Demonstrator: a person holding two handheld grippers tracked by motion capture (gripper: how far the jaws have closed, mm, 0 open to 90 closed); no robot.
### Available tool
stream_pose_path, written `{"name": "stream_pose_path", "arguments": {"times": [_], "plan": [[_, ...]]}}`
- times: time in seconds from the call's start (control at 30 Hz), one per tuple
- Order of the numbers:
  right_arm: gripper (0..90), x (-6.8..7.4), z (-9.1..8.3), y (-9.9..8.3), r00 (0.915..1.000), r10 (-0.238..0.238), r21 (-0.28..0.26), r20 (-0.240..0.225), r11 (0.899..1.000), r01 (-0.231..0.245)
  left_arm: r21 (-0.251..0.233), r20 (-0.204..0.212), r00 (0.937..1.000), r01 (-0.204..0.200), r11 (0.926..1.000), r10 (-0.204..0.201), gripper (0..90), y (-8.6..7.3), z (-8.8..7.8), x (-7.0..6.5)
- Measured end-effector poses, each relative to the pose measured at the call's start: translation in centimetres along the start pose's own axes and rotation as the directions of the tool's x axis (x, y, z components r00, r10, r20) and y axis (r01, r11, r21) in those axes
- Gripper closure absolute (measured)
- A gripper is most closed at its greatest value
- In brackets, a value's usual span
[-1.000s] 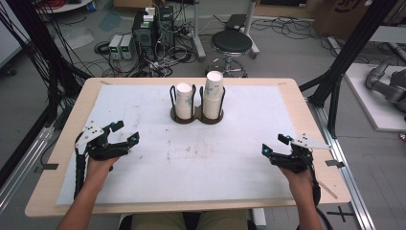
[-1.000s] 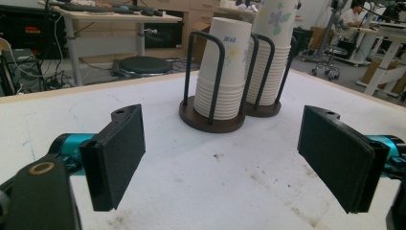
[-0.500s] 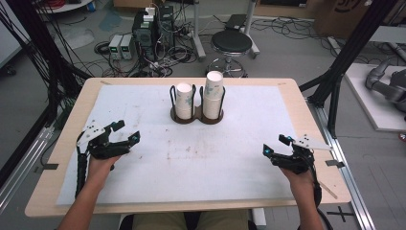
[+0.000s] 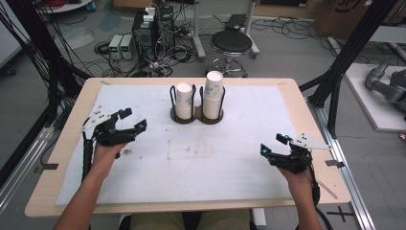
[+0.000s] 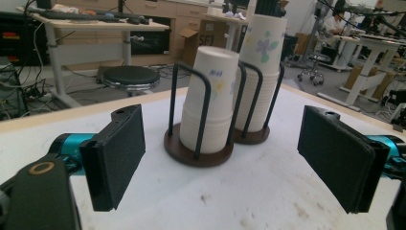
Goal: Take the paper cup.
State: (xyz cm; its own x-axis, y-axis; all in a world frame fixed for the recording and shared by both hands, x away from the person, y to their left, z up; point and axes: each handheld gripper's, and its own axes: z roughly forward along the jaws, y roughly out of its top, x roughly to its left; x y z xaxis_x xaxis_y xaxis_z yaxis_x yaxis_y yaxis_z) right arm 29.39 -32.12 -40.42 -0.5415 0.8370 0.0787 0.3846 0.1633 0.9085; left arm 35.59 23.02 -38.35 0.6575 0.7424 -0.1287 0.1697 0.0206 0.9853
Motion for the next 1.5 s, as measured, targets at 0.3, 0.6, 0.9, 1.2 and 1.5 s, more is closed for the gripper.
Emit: {"name": "stream_pose_path", "arguments": {"times": [0.3,0.6,0.9,1.2,1.5], "plan": [[20.7,-0.2,0.0,-0.1,1.0000,0.001,0.005,-0.001,1.000,-0.001,0.047,0.067,0.9972,-0.037,0.9982,0.034,16.7,3.2,4.4,0.2],[20.7,-0.1,0.1,0.0,0.9999,-0.003,0.011,-0.012,1.000,0.003,0.078,0.117,0.9918,-0.061,0.9951,0.051,16.7,5.2,8.5,-0.4],[20.7,-0.1,-0.1,0.1,0.9999,0.001,0.002,-0.014,1.000,-0.001,0.092,0.134,0.9907,-0.033,0.9952,0.021,17.3,6.4,12.9,-0.5],[20.7,0.0,-0.1,0.0,0.9997,0.006,0.001,-0.025,1.000,-0.006,0.177,0.103,0.9940,-0.055,0.9827,0.037,16.9,6.4,16.2,-0.5],[20.7,-0.2,0.1,-0.1,0.9994,0.004,0.003,-0.033,1.000,-0.004,0.250,0.058,0.9952,-0.090,0.9640,0.078,19.1,5.7,18.6,-1.0]]}}
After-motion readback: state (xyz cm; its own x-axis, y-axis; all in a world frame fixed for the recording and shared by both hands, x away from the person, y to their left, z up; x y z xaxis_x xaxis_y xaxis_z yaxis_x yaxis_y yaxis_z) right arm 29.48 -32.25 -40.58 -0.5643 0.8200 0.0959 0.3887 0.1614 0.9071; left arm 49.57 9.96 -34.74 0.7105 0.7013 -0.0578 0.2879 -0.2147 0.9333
